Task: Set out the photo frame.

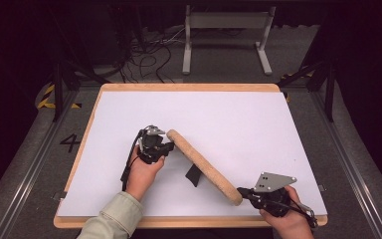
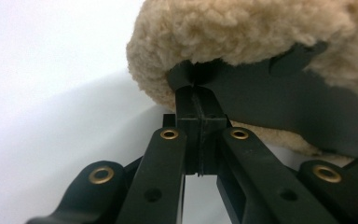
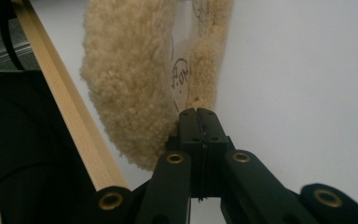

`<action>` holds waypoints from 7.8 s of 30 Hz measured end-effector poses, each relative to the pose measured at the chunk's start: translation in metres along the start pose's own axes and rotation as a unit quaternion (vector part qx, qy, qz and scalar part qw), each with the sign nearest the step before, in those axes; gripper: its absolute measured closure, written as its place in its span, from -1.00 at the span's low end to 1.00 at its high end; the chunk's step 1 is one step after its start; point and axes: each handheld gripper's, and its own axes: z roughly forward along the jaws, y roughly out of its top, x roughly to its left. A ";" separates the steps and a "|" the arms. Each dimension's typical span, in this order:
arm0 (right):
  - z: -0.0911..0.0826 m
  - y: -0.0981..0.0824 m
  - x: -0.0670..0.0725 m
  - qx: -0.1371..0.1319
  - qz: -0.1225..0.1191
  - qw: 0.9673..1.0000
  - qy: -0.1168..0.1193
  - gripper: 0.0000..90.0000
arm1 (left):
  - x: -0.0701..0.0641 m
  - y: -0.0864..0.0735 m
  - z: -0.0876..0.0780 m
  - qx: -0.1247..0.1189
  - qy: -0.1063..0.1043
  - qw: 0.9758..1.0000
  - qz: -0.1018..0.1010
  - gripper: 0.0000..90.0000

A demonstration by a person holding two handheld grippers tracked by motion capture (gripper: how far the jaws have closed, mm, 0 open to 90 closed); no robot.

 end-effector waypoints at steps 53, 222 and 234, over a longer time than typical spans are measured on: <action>-0.010 -0.015 -0.030 -0.022 0.050 0.997 -0.048 1.00 | -0.075 -0.054 0.009 0.064 -0.092 0.991 0.076 1.00; 0.037 0.075 -0.132 -0.059 0.097 0.990 -0.082 0.60 | -0.012 -0.045 -0.074 -0.014 -0.081 0.995 0.061 0.48; 0.013 0.051 -0.109 -0.068 0.118 0.985 -0.106 0.60 | 0.004 -0.029 -0.064 -0.020 -0.095 0.991 0.091 0.47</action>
